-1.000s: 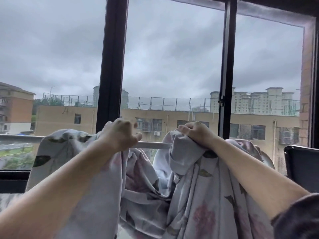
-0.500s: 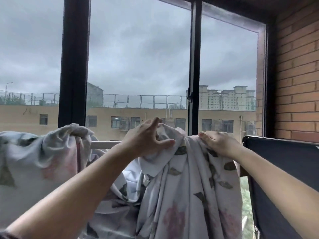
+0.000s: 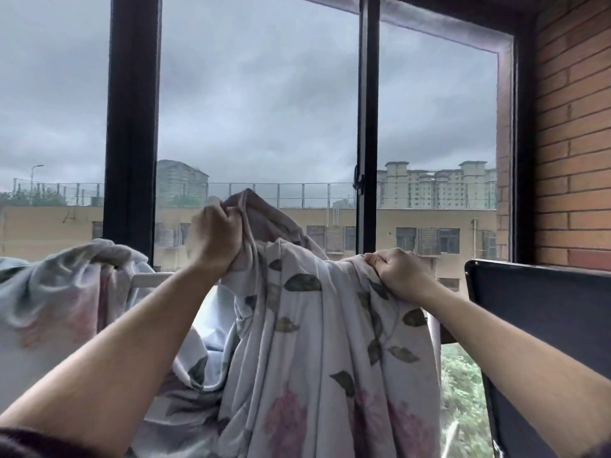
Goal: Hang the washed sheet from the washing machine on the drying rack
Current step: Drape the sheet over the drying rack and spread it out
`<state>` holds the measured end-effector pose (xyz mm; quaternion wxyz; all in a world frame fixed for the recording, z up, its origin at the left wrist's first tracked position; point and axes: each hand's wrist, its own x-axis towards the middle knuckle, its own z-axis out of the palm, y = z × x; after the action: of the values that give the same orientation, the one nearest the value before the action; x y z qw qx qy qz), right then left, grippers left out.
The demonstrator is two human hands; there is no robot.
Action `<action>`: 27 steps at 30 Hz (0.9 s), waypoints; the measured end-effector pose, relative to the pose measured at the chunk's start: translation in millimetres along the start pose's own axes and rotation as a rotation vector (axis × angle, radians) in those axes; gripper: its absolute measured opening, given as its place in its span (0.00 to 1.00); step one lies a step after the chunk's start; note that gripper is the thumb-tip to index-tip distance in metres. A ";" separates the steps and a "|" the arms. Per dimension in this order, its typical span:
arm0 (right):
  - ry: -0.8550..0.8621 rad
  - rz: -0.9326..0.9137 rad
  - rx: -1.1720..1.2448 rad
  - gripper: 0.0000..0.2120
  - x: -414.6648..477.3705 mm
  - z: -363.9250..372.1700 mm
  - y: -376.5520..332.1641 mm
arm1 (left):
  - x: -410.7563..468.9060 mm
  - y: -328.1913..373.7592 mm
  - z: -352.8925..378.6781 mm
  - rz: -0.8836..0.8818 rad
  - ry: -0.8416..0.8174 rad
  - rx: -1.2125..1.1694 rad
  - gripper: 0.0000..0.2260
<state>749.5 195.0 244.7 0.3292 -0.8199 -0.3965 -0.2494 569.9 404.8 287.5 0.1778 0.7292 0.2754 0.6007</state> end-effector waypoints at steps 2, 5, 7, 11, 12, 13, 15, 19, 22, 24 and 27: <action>0.009 0.021 -0.006 0.19 1.8 2.2 -1.4 | -1.9 -8.8 0.1 -0.036 -0.122 0.204 0.14; 0.041 0.097 0.062 0.20 7.4 0.1 2.6 | -0.9 -13.9 -4.1 -0.080 -0.294 0.196 0.14; 0.064 0.164 0.178 0.20 11.6 -7.1 5.0 | -5.4 -9.6 -11.5 -0.071 -0.380 0.076 0.18; 0.149 0.331 0.458 0.20 23.9 -11.9 16.5 | -43.8 -2.1 -24.7 0.086 -0.559 0.150 0.28; 0.155 0.355 0.511 0.19 26.7 -11.4 17.2 | -48.5 -3.5 -23.7 0.118 -0.534 0.190 0.22; 0.156 0.371 0.575 0.19 30.5 -9.8 17.9 | -50.3 -2.5 -23.4 0.155 -0.451 0.233 0.15; 0.175 0.379 0.689 0.18 41.1 -8.8 16.1 | -44.8 0.9 -23.3 0.221 -0.209 0.238 0.06; 0.293 0.280 0.706 0.18 69.9 -17.6 -3.1 | -13.2 17.3 -28.8 0.152 0.143 -0.059 0.05; 0.238 0.121 0.638 0.16 77.5 -15.3 -13.8 | -4.7 20.2 -26.1 0.157 0.157 -0.034 0.03; -0.091 0.008 0.314 0.18 72.5 -3.7 -13.3 | -7.4 6.8 -15.4 0.127 -0.127 0.168 0.04; -0.515 -0.001 -0.120 0.16 60.6 8.0 -15.4 | -18.1 -15.5 -8.6 0.002 -0.523 0.430 0.18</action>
<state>772.1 237.5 285.4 0.1679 -0.8742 -0.4521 -0.0559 556.3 405.3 266.1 0.0839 0.8798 0.3400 0.3215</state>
